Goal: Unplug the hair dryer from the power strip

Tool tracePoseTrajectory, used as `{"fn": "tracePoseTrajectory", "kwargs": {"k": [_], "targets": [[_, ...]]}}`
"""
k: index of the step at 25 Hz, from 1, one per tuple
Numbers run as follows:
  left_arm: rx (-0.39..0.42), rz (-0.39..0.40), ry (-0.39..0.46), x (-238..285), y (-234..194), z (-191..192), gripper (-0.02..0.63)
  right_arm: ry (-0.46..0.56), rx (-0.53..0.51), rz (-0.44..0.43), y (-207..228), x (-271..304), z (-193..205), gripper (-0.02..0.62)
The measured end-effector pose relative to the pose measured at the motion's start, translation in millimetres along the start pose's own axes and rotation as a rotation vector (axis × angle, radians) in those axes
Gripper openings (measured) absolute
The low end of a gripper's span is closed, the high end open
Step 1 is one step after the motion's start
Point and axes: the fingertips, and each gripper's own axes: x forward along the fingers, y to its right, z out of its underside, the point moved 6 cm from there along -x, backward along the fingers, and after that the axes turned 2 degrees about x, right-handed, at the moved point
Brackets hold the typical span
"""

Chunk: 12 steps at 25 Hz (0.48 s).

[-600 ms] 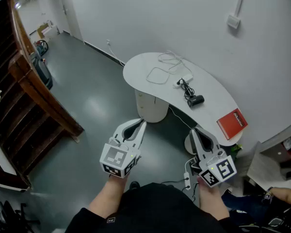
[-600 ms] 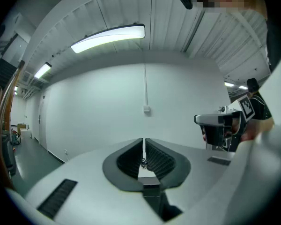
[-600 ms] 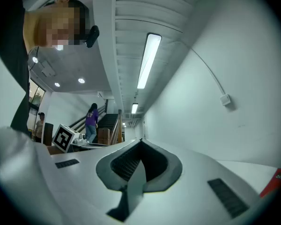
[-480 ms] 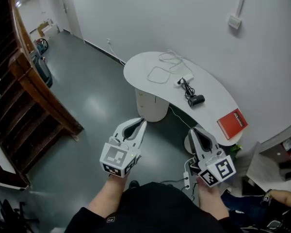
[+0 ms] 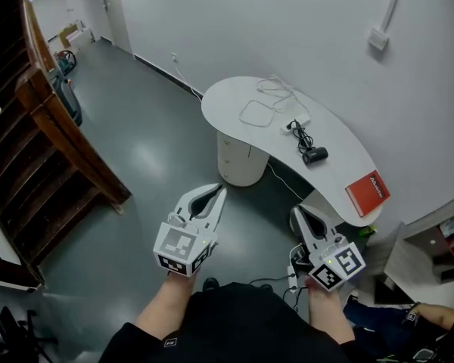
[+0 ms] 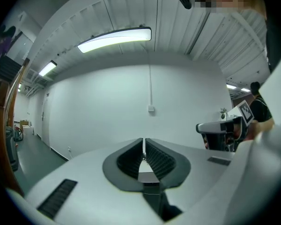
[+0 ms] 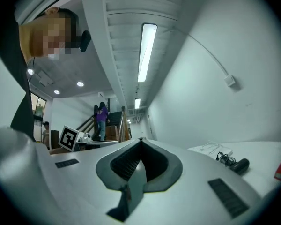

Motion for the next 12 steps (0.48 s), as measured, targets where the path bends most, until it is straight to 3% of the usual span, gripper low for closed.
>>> {"fn": "tracePoseTrajectory", "kwargs": {"k": [12], "targets": [[-0.027,0.006,-0.018,-44,-52,25,0.026,-0.085,0.011,-0.019,-60,51,37,0.035]]}}
